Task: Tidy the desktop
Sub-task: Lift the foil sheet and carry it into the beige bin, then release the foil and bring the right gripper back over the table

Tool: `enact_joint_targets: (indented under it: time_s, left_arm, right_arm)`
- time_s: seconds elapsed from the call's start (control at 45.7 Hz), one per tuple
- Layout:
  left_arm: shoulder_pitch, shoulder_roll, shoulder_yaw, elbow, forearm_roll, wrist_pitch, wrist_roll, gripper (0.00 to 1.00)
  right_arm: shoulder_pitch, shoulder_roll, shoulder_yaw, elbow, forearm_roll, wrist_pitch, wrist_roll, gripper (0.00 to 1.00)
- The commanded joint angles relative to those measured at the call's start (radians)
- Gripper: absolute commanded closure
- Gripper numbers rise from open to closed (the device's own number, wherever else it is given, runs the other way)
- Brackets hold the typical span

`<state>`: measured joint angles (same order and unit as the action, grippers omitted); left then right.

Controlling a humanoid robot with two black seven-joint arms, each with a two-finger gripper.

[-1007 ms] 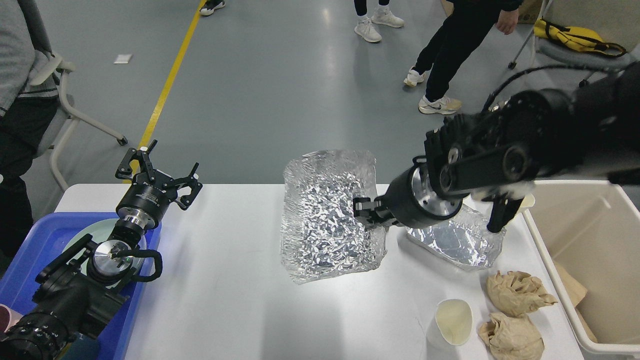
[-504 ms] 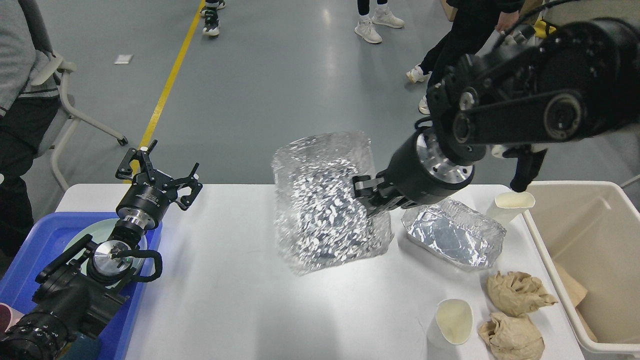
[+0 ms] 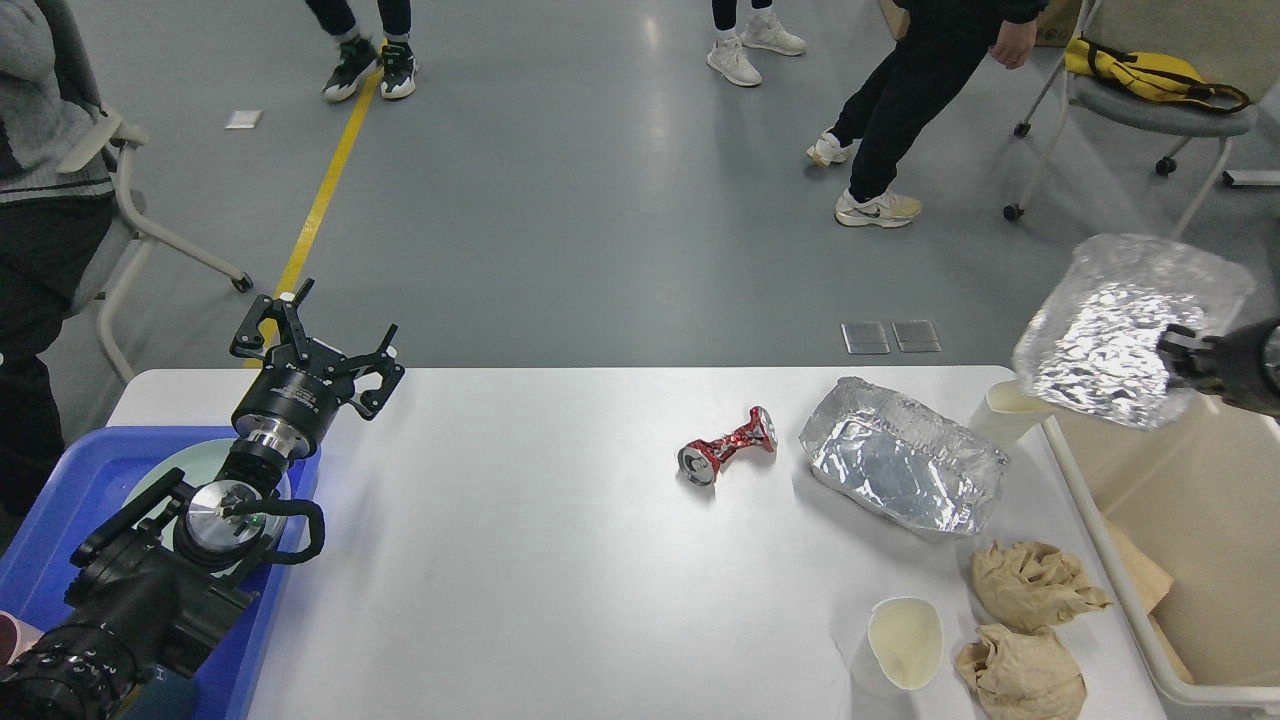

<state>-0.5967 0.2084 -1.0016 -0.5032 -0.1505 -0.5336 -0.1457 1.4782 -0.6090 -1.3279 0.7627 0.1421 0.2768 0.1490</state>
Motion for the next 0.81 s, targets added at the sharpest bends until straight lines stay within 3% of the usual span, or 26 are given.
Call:
enact_joint_targets:
  time_s: [0.0,0.175,0.285,0.482,0.504,0.526,0.547,0.569,0.788]
  left_arm:
    - [0.000,0.000,0.000,0.000,-0.001,0.001,0.000,0.04]
    - [0.000,-0.001,0.000,0.000,0.000,0.001,0.000,0.04]
    - [0.000,-0.001,0.000,0.000,0.000,0.001,0.000,0.04]
    - [0.000,-0.001,0.000,0.000,0.000,0.001,0.000,0.04]
    - [0.000,0.000,0.000,0.000,-0.001,0.000,0.000,0.04]
    - [0.000,0.000,0.000,0.000,0.000,0.001,0.000,0.04]
    - [0.000,-0.001,0.000,0.000,-0.001,0.001,0.000,0.04]
    - [0.000,-0.001,0.000,0.000,-0.001,0.001,0.000,0.04]
    - [0.000,0.000,0.000,0.000,0.000,0.000,0.000,0.04]
  right_arm:
    - [-0.232,-0.110,0.170,-0.166,0.019,-0.024,0.000,1.00]
    - [-0.602,-0.106,0.383,-0.454,0.024,-0.140,-0.002,1.00]
    - [-0.791,-0.012,0.492,-0.569,0.024,-0.226,-0.005,1.00]
    - [-0.871,0.103,0.555,-0.686,0.024,-0.312,-0.008,0.99]
    - [-0.871,0.104,0.555,-0.686,0.024,-0.314,-0.008,0.82]
    - [-0.869,0.106,0.555,-0.686,0.024,-0.314,-0.008,0.55]
    - [-0.866,0.106,0.555,-0.686,0.024,-0.312,-0.006,0.08]
    - [-0.865,0.106,0.555,-0.686,0.024,-0.312,-0.008,0.00]
    - [-0.862,0.106,0.555,-0.686,0.024,-0.309,-0.009,0.00]
